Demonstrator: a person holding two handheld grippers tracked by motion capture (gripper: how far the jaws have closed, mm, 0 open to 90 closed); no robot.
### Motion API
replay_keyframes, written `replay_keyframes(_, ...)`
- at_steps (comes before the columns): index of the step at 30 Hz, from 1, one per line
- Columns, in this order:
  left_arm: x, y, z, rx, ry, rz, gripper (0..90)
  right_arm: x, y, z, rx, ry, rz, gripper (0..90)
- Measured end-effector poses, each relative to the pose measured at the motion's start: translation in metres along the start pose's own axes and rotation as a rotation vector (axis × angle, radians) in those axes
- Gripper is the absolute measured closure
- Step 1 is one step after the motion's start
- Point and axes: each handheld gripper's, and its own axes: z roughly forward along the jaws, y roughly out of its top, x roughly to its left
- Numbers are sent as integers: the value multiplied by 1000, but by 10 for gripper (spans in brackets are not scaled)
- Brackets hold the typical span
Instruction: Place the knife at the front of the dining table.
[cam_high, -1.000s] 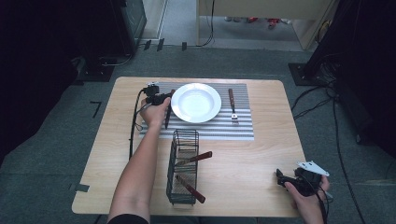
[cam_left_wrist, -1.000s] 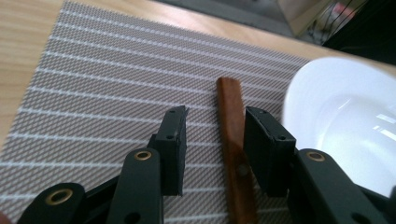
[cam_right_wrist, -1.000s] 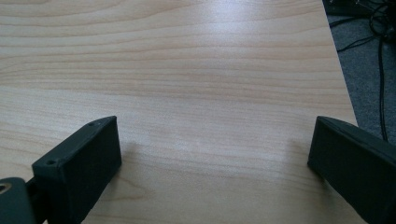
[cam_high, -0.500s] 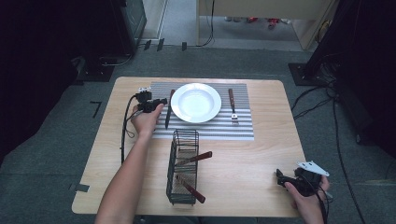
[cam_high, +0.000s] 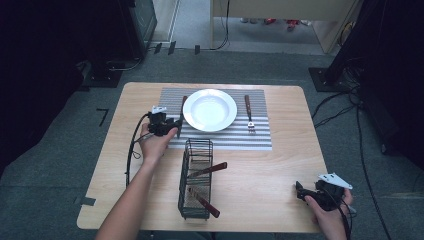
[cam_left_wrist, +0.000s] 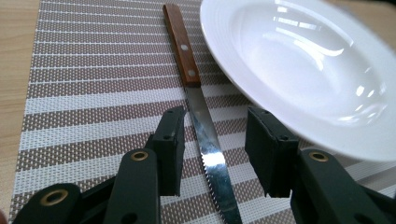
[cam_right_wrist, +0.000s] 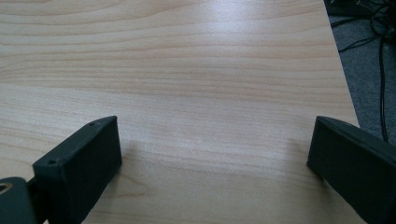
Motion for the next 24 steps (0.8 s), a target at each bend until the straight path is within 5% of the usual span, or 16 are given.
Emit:
replay_keyframes(6,-15,-8,13,52,96,96,582,0,0,0,0,0,0,22)
replay_keyframes(8,-16,-9,13,43,130,102,691,0,0,0,0,0,-1,22)
replay_keyframes(10,-12,-9,12,33,151,64,756,0,0,0,0,1,0,22)
replay_keyframes(16,-3,-9,9,26,165,21,769,0,0,0,0,2,-3,22)
replay_keyframes(21,9,-10,3,13,187,-60,773,0,0,0,0,3,-3,22)
replay_keyframes(24,17,-11,-1,-17,215,-145,775,0,0,0,0,3,-3,22)
